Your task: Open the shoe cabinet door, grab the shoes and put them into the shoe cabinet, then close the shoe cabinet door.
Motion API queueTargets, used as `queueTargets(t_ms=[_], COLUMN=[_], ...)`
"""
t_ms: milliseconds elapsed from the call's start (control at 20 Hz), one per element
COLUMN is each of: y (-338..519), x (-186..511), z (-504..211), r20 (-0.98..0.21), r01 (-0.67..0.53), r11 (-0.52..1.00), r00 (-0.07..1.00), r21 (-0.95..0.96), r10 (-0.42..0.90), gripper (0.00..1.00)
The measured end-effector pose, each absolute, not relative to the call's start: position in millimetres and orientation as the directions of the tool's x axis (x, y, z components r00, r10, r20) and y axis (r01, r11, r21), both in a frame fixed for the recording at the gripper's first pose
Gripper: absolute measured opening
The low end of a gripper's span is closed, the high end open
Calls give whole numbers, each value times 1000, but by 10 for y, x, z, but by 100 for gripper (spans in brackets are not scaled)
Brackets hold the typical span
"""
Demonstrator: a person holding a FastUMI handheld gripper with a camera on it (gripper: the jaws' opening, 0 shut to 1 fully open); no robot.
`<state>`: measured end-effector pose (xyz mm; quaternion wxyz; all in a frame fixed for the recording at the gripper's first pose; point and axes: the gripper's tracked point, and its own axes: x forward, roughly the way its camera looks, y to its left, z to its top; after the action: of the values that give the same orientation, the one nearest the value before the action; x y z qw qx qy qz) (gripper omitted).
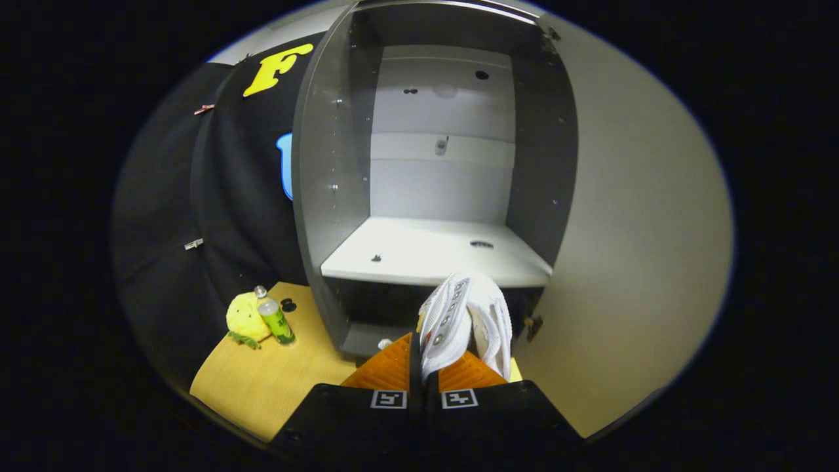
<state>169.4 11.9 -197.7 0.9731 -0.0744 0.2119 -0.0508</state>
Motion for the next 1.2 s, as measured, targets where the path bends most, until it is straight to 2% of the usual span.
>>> queueTargets(t_ms=[350,700,950,1200], y=[42,-272,-287,-287], x=[2762,3792,4179,4358], z=[-1755,-1863,-2151,-2145], r20=[-397,-440,-472,-432], r01=[-28,-41,-58,-42], r11=[977,971,980,984], r00=[916,896,881,901], r21=[-212,-236,-190,-172], r10=[-60,-69,-39,-37], gripper=[4,4,4,4])
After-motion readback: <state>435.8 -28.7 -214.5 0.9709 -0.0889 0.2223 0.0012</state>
